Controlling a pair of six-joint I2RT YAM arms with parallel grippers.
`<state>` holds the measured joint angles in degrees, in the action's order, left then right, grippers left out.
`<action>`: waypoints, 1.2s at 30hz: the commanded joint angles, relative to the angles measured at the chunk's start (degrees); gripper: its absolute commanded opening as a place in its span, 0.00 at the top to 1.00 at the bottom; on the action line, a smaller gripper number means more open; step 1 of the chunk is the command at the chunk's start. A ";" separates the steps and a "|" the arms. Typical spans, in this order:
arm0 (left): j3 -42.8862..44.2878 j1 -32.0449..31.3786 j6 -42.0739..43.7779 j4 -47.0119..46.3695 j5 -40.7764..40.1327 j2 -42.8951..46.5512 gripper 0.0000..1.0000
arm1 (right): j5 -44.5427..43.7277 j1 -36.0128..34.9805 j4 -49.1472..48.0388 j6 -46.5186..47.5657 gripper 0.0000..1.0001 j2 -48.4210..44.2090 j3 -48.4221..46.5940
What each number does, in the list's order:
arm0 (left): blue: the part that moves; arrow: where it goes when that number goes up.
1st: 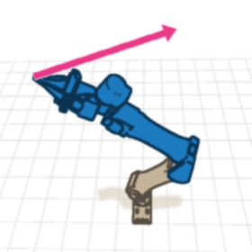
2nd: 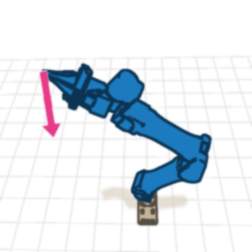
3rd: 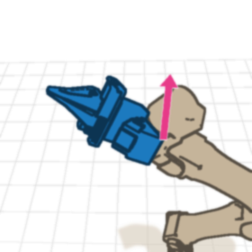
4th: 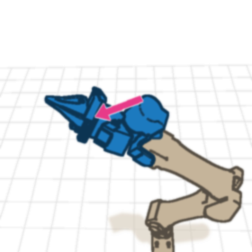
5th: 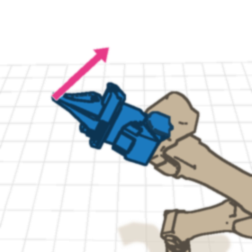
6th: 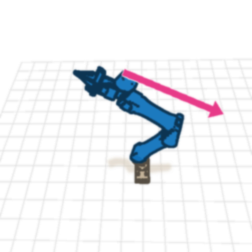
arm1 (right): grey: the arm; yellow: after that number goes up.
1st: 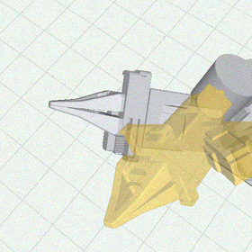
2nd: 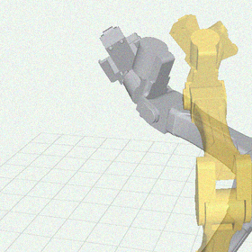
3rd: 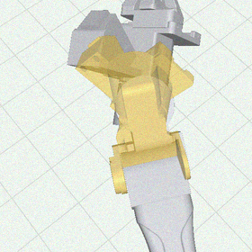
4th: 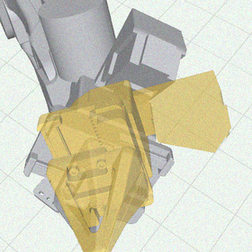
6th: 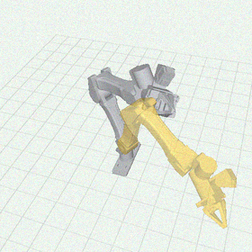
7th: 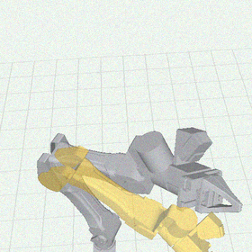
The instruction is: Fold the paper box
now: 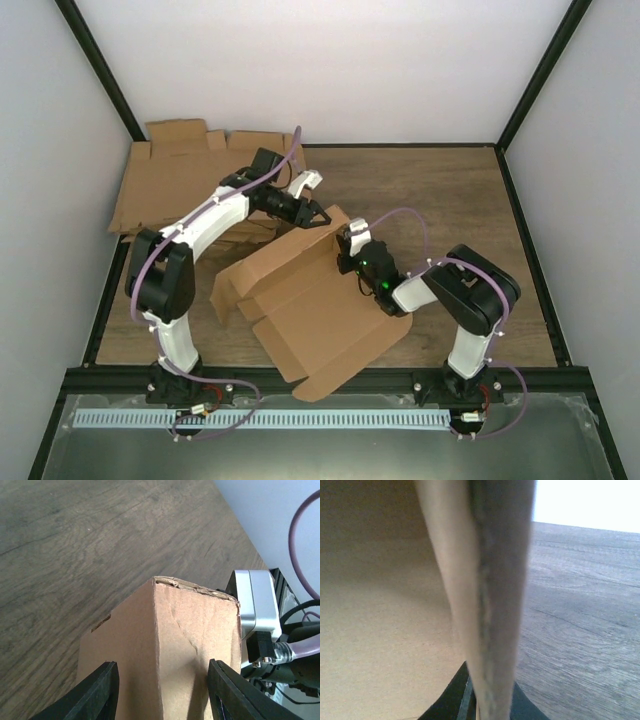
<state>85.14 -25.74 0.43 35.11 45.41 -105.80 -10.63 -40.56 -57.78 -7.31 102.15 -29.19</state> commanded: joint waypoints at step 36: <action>-6.56 -1.50 -0.57 0.81 9.58 0.20 0.48 | -6.71 -1.19 6.10 0.06 0.81 -3.58 0.99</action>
<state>80.77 -24.62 -0.45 31.53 51.86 -105.82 -14.31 -41.45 -54.63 -7.31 100.62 -28.80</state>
